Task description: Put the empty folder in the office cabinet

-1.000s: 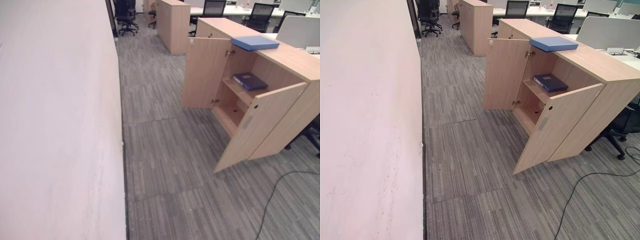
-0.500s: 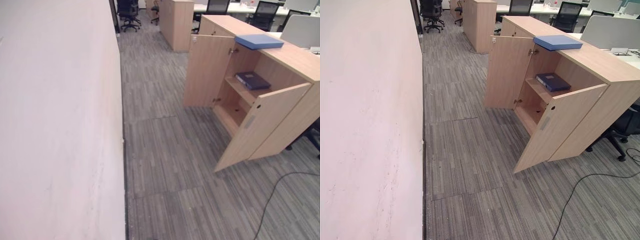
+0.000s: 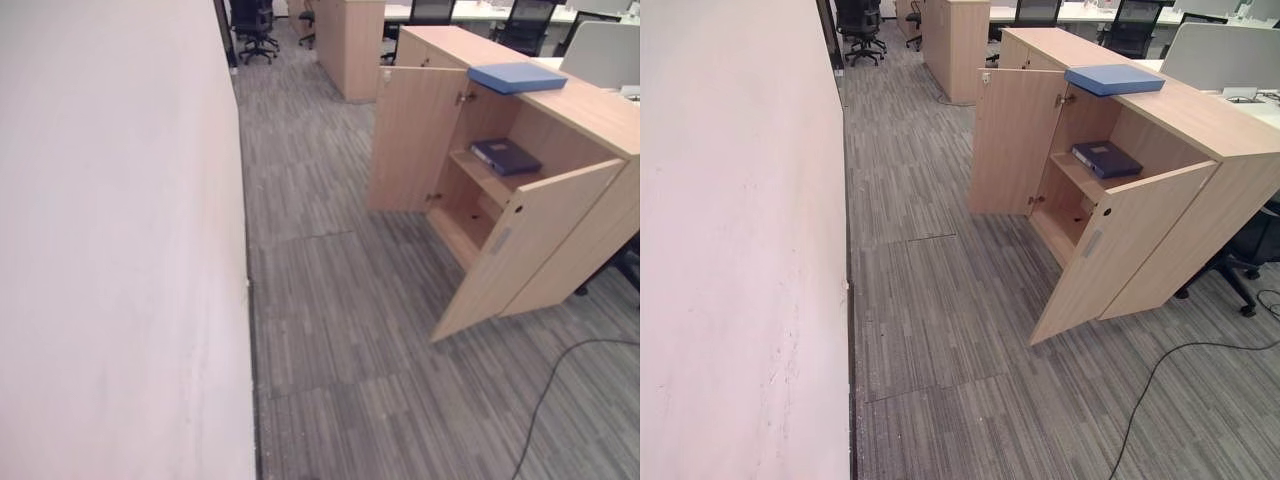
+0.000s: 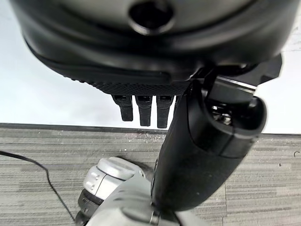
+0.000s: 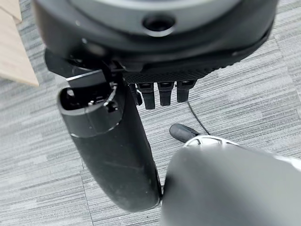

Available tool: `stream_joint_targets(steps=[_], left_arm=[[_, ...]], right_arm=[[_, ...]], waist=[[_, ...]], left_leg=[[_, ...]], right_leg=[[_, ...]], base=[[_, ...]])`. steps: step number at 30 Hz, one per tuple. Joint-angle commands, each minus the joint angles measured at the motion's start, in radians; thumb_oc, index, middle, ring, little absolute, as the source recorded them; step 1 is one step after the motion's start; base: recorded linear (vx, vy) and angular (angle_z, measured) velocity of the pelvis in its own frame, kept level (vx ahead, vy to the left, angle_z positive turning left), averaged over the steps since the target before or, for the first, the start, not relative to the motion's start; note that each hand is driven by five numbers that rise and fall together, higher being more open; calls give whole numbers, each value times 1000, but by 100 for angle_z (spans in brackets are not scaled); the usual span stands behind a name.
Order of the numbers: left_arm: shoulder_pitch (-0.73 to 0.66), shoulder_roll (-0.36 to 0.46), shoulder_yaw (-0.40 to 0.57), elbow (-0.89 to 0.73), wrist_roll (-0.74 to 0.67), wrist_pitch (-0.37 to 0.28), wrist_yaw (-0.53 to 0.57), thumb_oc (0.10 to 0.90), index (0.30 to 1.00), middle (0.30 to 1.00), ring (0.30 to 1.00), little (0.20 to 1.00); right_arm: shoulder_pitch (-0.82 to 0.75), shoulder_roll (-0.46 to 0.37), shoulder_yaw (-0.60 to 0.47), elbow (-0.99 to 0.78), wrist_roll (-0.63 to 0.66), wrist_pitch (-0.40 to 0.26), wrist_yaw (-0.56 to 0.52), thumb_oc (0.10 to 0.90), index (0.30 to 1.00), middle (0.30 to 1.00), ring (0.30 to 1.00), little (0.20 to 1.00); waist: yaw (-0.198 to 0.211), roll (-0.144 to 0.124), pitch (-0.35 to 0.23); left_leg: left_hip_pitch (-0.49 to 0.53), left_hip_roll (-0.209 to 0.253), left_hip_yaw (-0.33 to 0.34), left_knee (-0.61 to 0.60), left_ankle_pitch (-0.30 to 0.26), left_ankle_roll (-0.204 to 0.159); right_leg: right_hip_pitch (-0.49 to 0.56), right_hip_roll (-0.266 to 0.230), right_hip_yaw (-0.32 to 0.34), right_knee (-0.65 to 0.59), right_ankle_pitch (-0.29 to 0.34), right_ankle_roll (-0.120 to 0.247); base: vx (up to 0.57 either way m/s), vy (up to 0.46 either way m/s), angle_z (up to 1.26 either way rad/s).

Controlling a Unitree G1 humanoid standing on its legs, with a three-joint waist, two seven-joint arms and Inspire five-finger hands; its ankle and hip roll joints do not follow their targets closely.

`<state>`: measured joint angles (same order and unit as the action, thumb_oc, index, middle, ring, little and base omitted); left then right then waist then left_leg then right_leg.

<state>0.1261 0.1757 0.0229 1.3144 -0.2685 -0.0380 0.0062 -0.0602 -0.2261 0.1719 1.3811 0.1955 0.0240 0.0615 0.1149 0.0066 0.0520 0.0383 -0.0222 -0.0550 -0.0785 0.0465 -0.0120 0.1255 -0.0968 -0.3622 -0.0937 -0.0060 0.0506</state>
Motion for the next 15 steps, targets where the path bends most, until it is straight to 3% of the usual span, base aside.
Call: stream_joint_targets(steps=[1, 9, 10, 12, 13, 15], left_arm=[[-22, 41, 0, 80, -28, 8, -8, 800, 900, 900, 900, 900], [-40, 53, -27, 61, -3, 7, -10, 800, 900, 900, 900, 900], [-42, 53, -44, 52, -1, 4, -16, 800, 900, 900, 900, 900], [-63, 40, -52, 44, 16, 8, -39, 800, 900, 900, 900, 900], [-61, 52, -41, 17, -28, 12, -25, 800, 900, 900, 900, 900], [-69, 44, -53, 8, -42, 6, -22, 800, 900, 900, 900, 900]], right_arm=[[-70, -50, 23, 45, -50, 13, 14, 800, 900, 900, 900, 900], [-75, -51, 57, 50, -83, 23, 27, 800, 900, 900, 900, 900], [-77, -98, 36, 58, -82, 41, 55, 800, 900, 900, 900, 900], [-95, -102, 33, 87, -104, 37, 20, 800, 900, 900, 900, 900], [-96, -120, 38, 59, -108, 26, 14, 800, 900, 900, 900, 900], [-90, -106, 43, 71, -117, 29, 13, 800, 900, 900, 900, 900]], waist=[[47, -8, 6], [41, -19, 20], [36, -15, 23], [37, -16, 28], [35, -20, 49], [44, -19, 70]], left_leg=[[26, -1, -17, -9, -87, -22], [34, 24, -6, -9, -85, -39], [49, 38, -9, -8, -89, -45], [34, 37, -10, 21, -96, -44], [-18, 27, -5, 128, -131, -50], [-85, 9, -2, 258, -143, -68]], right_leg=[[-47, -101, -66, 32, 72, 92], [-42, -83, -67, 28, 44, 78], [-30, -73, -65, 30, 27, 72], [-33, -77, -67, 40, 18, 70], [-35, -79, -63, 62, 0, 53], [-31, -82, -73, 66, -16, 36]], base=[[-9, 3, -15], [50, -76, -11], [115, -148, 1], [35, -114, 4], [-44, -107, 14], [-50, -126, 16]])
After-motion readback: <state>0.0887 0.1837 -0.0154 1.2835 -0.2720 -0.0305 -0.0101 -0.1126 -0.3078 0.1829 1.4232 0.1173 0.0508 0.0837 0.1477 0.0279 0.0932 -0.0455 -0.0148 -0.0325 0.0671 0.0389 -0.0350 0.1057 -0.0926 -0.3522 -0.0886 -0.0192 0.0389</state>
